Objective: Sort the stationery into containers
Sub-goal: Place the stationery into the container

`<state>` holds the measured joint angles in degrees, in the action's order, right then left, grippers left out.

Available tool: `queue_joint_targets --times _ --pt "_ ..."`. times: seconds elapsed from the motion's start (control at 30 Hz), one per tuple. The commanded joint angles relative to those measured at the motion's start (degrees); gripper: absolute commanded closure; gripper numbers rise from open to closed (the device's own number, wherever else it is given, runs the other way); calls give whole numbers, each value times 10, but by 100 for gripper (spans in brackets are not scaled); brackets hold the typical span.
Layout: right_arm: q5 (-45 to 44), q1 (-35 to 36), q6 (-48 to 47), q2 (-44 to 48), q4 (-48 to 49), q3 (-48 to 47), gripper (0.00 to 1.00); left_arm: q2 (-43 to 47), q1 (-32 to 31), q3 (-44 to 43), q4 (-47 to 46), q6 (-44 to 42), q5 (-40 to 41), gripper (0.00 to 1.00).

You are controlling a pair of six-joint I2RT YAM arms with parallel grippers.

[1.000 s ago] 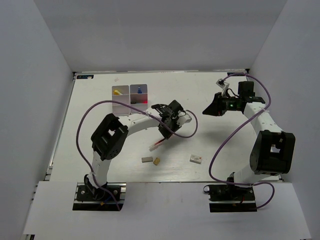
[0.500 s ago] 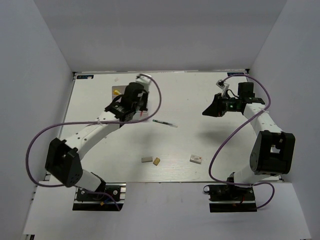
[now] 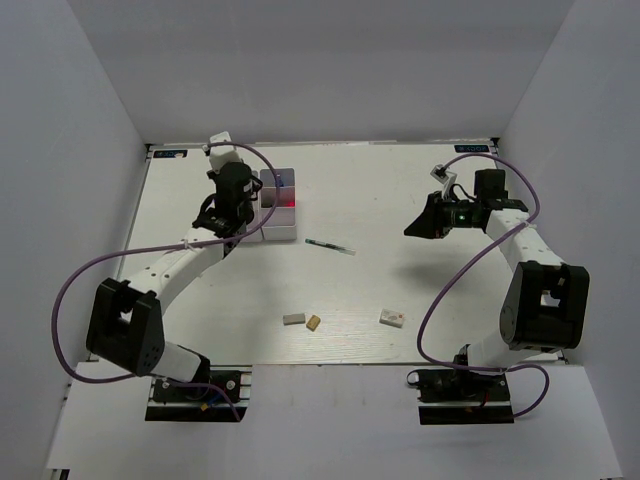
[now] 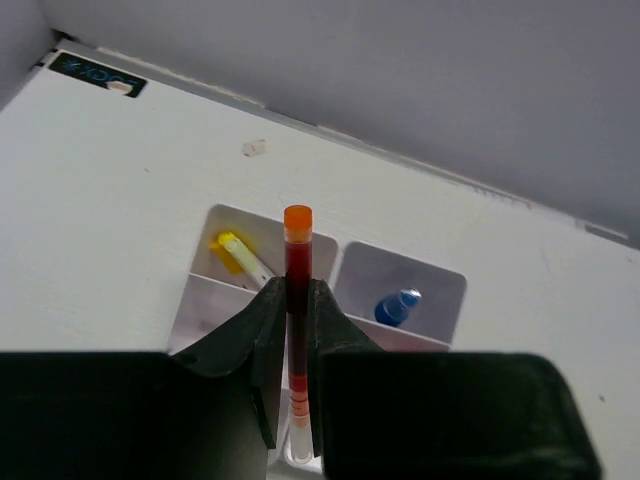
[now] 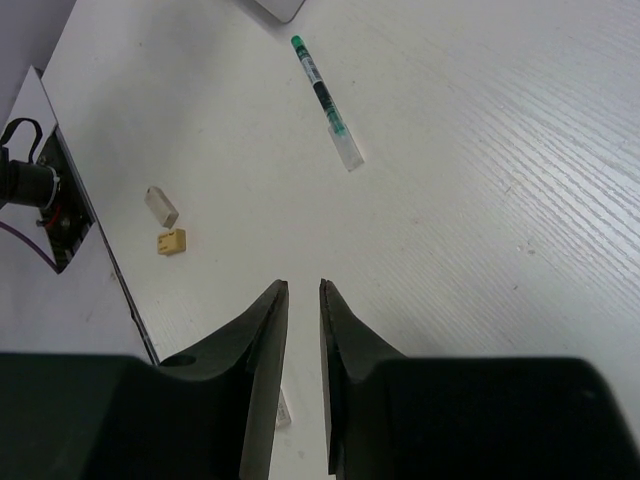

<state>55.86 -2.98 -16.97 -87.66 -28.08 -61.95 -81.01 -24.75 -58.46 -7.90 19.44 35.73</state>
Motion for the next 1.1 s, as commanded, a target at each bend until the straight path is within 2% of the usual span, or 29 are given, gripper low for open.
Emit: queue_joint_targets --times 0.0,0.2,0.3,0.57,0.7,0.83,0.87,0.93,0.97,1.07 --pt "10 0 -12 21 12 6 75 -23 21 -11 -37 15 64 100" --pt "16 2 -29 14 2 3 73 -60 43 -11 -62 6 103 100" --pt "17 2 -36 12 -5 1 73 -76 56 -5 -94 14 96 100" --pt "20 3 -44 6 -15 0 73 -111 61 -30 -64 42 96 100" --pt "29 3 -49 3 -22 -4 68 -116 61 -7 -89 42 82 100" --pt "61 10 -125 -27 -106 -40 52 -129 56 -13 -77 42 63 76" --pt "65 19 -175 -31 -121 -52 43 -129 56 -13 -83 42 57 70" --pt "56 25 -194 -44 -149 -63 39 -122 56 -2 -89 42 47 57" --pt "45 29 -208 -46 -152 -64 37 -122 56 -2 -89 42 47 57" --pt "26 58 -213 -52 -143 -72 36 -116 56 -2 -89 42 41 47"
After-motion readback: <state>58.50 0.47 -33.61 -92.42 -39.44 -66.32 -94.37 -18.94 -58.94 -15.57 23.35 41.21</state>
